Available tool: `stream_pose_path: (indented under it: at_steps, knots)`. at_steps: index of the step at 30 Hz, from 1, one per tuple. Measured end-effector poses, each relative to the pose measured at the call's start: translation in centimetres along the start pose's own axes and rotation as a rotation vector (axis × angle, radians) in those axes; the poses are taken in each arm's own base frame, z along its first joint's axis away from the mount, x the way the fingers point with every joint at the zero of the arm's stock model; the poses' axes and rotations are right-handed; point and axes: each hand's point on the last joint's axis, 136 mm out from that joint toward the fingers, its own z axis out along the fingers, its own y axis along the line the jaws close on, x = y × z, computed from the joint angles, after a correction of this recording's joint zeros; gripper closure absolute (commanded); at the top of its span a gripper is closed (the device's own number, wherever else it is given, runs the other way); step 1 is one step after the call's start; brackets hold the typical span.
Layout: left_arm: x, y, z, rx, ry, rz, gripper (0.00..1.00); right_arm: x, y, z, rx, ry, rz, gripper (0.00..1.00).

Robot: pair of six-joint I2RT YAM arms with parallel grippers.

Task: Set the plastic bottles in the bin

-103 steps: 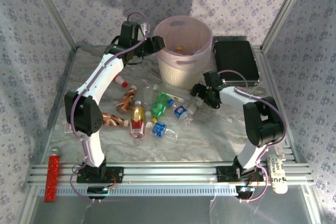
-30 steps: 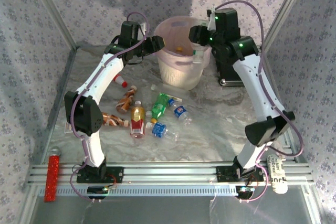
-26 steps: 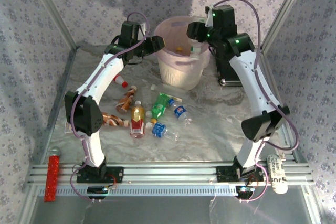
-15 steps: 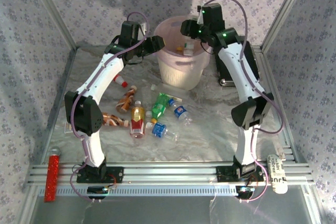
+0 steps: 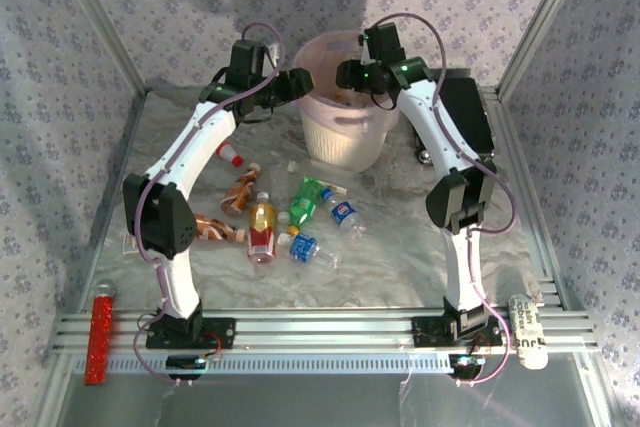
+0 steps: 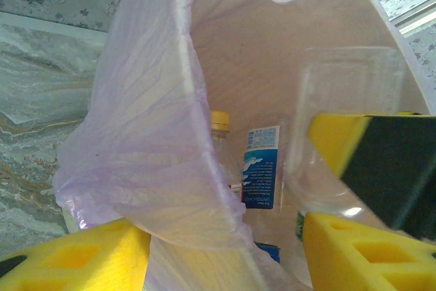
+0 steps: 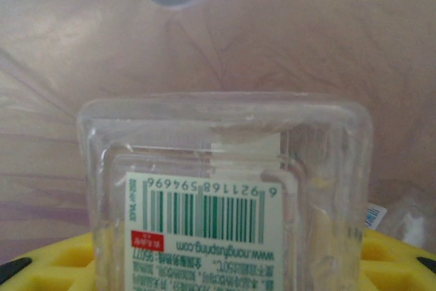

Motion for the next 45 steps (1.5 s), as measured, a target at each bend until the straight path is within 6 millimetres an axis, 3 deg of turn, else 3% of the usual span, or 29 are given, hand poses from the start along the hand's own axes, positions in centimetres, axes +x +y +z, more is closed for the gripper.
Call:
stream_pose_path:
  at_steps: [8,19,26,30,32,38,41,45]
  knots:
    - [0.0,0.0,0.0,0.0,-0.001,0.0,0.39,3.6,-0.6,3.4,0.031,0.116,-0.058,0.61]
    - [0.0,0.0,0.0,0.0,0.0,0.0,0.39,3.6,-0.8,3.6,0.048,0.117,-0.081,0.24]
    - [0.0,0.0,0.0,0.0,0.0,0.0,0.39,4.7,-1.1,4.5,0.059,0.151,-0.094,0.16]
    - [0.0,0.0,0.0,0.0,0.0,0.0,0.39,4.2,-0.6,3.9,0.054,0.143,-0.099,0.1]
    - [0.0,0.0,0.0,0.0,0.0,0.0,0.39,3.7,-0.3,3.5,0.048,0.129,-0.108,0.01]
    - [0.0,0.0,0.0,0.0,0.0,0.0,0.39,2.1,1.0,1.7,0.035,0.082,-0.125,0.01]
    - [0.0,0.0,0.0,0.0,0.0,0.0,0.39,1.3,1.5,-0.2,0.035,0.059,-0.137,0.01]
    - [0.0,0.0,0.0,0.0,0.0,0.0,0.39,-0.8,2.7,-4.5,0.022,-0.015,-0.156,0.01]
